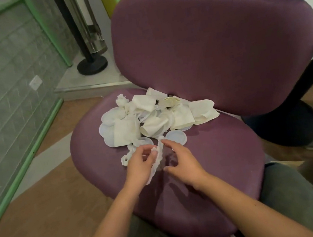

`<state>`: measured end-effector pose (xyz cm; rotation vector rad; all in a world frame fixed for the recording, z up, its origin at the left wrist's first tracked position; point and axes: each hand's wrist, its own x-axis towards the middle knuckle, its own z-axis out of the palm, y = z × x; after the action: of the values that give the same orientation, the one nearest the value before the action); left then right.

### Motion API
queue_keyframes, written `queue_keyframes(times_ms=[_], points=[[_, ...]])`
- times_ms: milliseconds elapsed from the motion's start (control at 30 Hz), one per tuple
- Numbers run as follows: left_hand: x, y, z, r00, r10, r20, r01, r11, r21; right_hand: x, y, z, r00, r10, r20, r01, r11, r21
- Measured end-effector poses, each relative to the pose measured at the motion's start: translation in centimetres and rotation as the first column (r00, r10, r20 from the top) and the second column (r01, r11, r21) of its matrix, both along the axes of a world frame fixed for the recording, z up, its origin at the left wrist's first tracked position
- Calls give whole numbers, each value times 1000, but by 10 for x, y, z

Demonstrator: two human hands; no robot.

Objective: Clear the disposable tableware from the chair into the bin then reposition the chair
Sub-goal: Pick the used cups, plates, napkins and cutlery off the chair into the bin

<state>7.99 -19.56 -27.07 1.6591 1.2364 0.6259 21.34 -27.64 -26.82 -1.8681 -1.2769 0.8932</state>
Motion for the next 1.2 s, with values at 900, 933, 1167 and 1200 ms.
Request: queue_keyframes(times_ms=[900,933,1167,1200], points=[[-44,14,20,863,380,333,-198,861,-469,-58,34,20,989,74,-128,-59,991,121],[-45,14,20,855,392,340,-192,848,-495,-59,36,18,996,67,-64,-60,992,112],[-50,11,20,888,337,313,-95,800,-593,-58,61,23,977,-33,209,39,999,-23],[-51,12,20,888,332,319,-83,798,-597,-58,65,25,978,-26,206,35,998,-43]])
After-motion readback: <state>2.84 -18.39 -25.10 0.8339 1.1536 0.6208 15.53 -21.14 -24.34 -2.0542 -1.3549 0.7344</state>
